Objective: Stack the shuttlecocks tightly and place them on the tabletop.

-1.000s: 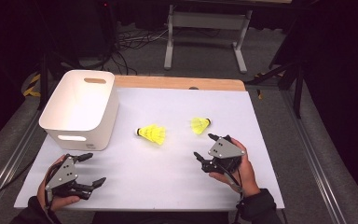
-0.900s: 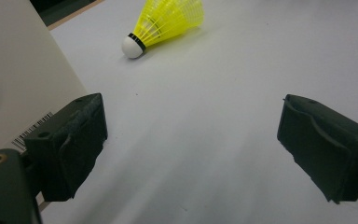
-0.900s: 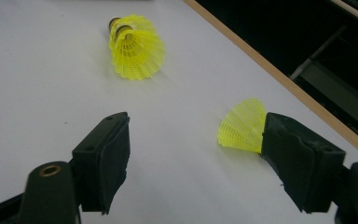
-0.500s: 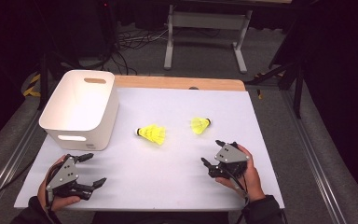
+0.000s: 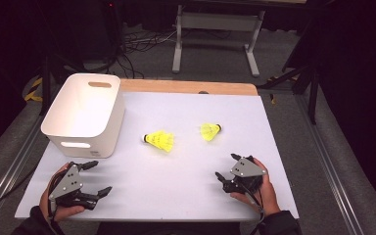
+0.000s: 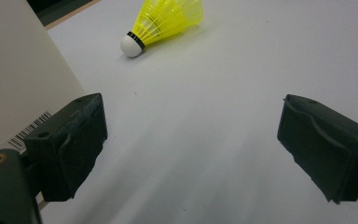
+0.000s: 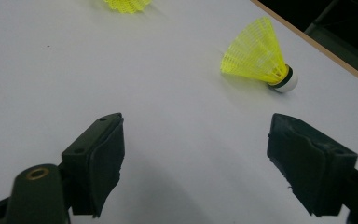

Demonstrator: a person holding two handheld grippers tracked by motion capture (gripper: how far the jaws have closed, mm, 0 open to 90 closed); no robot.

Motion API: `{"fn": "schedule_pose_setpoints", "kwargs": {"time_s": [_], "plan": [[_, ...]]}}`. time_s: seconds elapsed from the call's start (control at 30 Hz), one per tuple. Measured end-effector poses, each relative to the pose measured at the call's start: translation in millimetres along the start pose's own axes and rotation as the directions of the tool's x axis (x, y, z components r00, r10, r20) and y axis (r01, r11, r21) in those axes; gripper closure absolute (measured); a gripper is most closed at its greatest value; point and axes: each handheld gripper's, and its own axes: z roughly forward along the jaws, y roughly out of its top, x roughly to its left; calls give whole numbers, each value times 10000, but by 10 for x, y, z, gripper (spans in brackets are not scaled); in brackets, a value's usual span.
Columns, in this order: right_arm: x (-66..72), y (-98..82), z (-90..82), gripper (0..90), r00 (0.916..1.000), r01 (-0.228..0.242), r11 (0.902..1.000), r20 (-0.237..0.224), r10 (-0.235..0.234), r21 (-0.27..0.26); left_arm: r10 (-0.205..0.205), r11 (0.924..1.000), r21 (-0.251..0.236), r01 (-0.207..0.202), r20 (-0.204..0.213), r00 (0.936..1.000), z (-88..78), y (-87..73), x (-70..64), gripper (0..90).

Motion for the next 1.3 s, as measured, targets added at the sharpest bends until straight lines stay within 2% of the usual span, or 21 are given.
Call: {"fn": "schedule_pose_setpoints", "kwargs": {"time_s": [0.23,0.3,0.6,0.7,0.9,1.07,1.3], "plan": [[52,-105,-35,138,9994,-270,9983,-252,257,-526,14,10000,-10,-14,-5,10000,0,1,-1,88],[71,-110,-31,110,9994,-285,9981,-187,275,-555,50,10000,-9,-50,-29,10000,-1,3,-2,87],[73,-83,-9,94,9982,-583,9947,55,590,-846,86,9999,-60,-86,-54,9999,4,8,-8,83],[77,-71,2,87,9984,-548,9952,70,555,-816,93,9999,-43,-94,-75,9999,10,9,-10,83],[76,-18,62,95,9976,-500,9964,453,532,-681,135,9999,1,-135,-77,9999,26,10,-4,82],[79,18,91,107,9972,-446,9965,565,486,-713,100,9999,14,-100,-69,9999,32,8,-5,83],[55,52,115,126,9948,-647,9955,738,698,-698,88,10000,30,-88,-27,10000,41,7,-5,83]]}}
